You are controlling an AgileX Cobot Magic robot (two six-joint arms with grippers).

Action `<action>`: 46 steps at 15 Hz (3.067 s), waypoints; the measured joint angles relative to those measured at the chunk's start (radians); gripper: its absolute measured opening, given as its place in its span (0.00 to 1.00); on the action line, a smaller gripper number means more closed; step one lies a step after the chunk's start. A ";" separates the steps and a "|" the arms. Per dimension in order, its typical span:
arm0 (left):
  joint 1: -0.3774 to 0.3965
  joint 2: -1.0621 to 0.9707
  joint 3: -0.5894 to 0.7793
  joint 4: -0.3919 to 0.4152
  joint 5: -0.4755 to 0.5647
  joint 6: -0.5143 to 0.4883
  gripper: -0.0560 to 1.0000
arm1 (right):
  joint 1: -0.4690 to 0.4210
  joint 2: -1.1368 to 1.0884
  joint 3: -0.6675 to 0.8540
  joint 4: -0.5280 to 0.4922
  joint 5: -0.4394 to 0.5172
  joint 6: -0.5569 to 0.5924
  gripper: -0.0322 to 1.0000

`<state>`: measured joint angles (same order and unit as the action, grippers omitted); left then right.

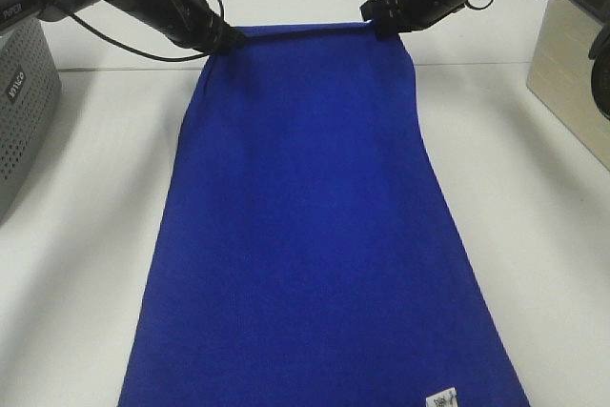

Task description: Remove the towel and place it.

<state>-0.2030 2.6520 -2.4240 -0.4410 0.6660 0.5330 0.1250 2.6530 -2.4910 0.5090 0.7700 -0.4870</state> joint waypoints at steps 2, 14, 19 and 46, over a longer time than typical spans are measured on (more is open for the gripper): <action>0.000 0.000 0.000 0.008 -0.034 0.011 0.08 | 0.000 0.005 0.000 0.001 -0.018 0.000 0.05; -0.003 0.075 0.000 0.025 -0.174 0.040 0.08 | 0.001 0.059 0.000 0.002 -0.096 -0.033 0.05; -0.003 0.099 0.000 0.025 -0.222 0.040 0.08 | 0.001 0.122 0.000 0.006 -0.121 -0.034 0.05; 0.017 0.098 0.000 0.024 -0.238 -0.350 0.63 | 0.000 0.023 0.001 0.087 0.129 -0.133 0.61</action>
<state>-0.1860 2.7500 -2.4240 -0.4170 0.4280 0.1830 0.1250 2.6760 -2.4900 0.5960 0.8990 -0.6200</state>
